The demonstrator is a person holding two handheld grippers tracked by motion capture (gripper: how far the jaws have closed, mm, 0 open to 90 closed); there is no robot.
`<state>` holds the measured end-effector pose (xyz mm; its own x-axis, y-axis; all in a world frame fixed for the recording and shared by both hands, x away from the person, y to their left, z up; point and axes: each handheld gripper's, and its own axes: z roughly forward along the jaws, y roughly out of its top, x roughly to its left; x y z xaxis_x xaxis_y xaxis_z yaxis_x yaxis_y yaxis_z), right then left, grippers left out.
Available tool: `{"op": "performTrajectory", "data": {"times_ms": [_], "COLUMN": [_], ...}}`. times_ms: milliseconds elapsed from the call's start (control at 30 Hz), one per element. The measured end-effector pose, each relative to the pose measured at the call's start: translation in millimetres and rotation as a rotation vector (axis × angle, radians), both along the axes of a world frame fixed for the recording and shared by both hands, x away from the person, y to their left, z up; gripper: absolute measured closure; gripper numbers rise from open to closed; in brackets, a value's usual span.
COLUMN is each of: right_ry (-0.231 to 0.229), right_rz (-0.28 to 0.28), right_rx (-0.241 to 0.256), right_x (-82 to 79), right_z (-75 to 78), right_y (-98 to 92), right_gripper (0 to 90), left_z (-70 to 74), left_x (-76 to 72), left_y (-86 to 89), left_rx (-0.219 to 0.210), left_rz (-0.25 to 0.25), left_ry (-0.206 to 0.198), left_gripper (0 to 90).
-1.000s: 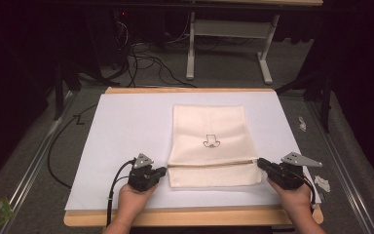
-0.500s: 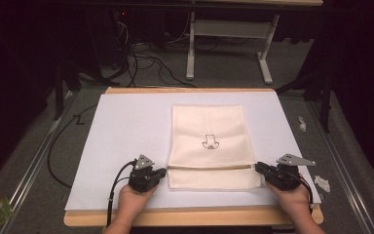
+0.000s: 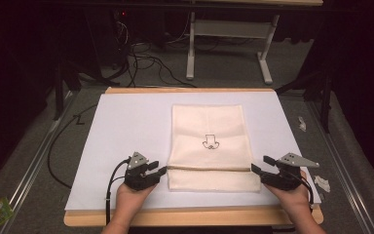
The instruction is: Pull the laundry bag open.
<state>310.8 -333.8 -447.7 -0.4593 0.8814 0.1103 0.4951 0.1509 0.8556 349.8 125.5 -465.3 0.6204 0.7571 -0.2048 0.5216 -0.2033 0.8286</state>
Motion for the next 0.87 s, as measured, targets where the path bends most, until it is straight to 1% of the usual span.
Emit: {"op": "performTrajectory", "data": {"times_ms": [33,67,133,167,200,233,267,333,367,400,433,467,500,533,567,667,700,767,833,867], "right_ry": [-0.029,-0.029,-0.046,-0.062,-0.067,-0.067,-0.073,-0.083,-0.099,-0.099,-0.101,-0.101,-0.102,-0.102,-0.092,-0.091,-0.099,-0.099,-0.102,-0.102], "right_rz": [-0.024,-0.024,-0.043,-0.061,-0.072,-0.072,-0.082,-0.109,-0.143,-0.143,-0.174,-0.174,-0.199,-0.199,-0.206,-0.202,-0.19,-0.186,-0.181,-0.181], "right_rx": [-0.004,-0.004,0.002,-0.009,-0.012,-0.012,-0.015,-0.014,-0.016,-0.016,-0.002,-0.002,0.002,0.002,-0.005,-0.011,-0.029,-0.028,-0.029,-0.029], "right_x": [-0.8,-0.8,-1.7,-1.8,-2.2,-2.2,-2.1,-2.2,-3.3,-3.3,-4.1,-4.1,-3.5,-3.5,-2.1,-1.7,-1.3,-0.6,1.3,1.3], "right_z": [2.9,2.9,5.6,7.6,8.4,8.4,9.2,10.6,12.2,12.2,13.0,13.0,12.3,12.3,11.6,11.3,11.4,11.8,11.5,11.5], "right_y": [-3.2,-3.2,-7.9,-14.1,-17.6,-17.6,-21.8,-31.5,-42.6,-42.6,-52.7,-52.7,-58.6,-58.6,-59.5,-56.5,-53.3,-50.7,-48.7,-48.7], "right_gripper": [25.6,25.6,22.4,20.0,19.7,19.7,19.1,17.6,16.8,16.8,15.7,15.7,15.3,15.3,15.1,15.1,15.1,15.1,14.9,14.9], "left_z": [2.5,5.4,11.6,18.0,21.4,21.4,25.0,32.7,36.0,38.3,39.9,40.7,41.7,41.7,42.3,41.8,40.7,40.4,40.5,40.5], "left_x": [-0.4,-1.1,-2.0,-3.2,-4.0,-4.0,-4.8,-6.9,-7.9,-8.7,-9.2,-8.9,-8.2,-8.2,-7.3,-6.7,-6.8,-7.6,-7.8,-7.8], "left_y": [2.2,4.8,11.1,18.6,23.1,23.1,28.1,39.2,45.7,52.2,58.3,63.4,69.4,69.4,70.9,69.8,69.5,70.9,71.8,73.0], "left_rx": [0.003,0.005,0.013,0.03,0.04,0.04,0.051,0.083,0.095,0.102,0.105,0.097,0.091,0.091,0.089,0.095,0.109,0.116,0.114,0.111], "left_rz": [0.013,0.026,0.06,0.102,0.123,0.123,0.139,0.18,0.196,0.213,0.23,0.241,0.258,0.258,0.264,0.26,0.255,0.259,0.261,0.26], "left_ry": [-0.026,-0.055,-0.109,-0.163,-0.189,-0.189,-0.213,-0.26,-0.276,-0.29,-0.293,-0.291,-0.29,-0.29,-0.292,-0.292,-0.293,-0.292,-0.29,-0.28], "left_gripper": [48.4,48.4,43.1,38.1,34.5,31.1,31.1,23.7,18.3,18.3,16.2,16.2,15.1,15.0,15.1,15.0,14.9,14.4,11.5,11.5]}}
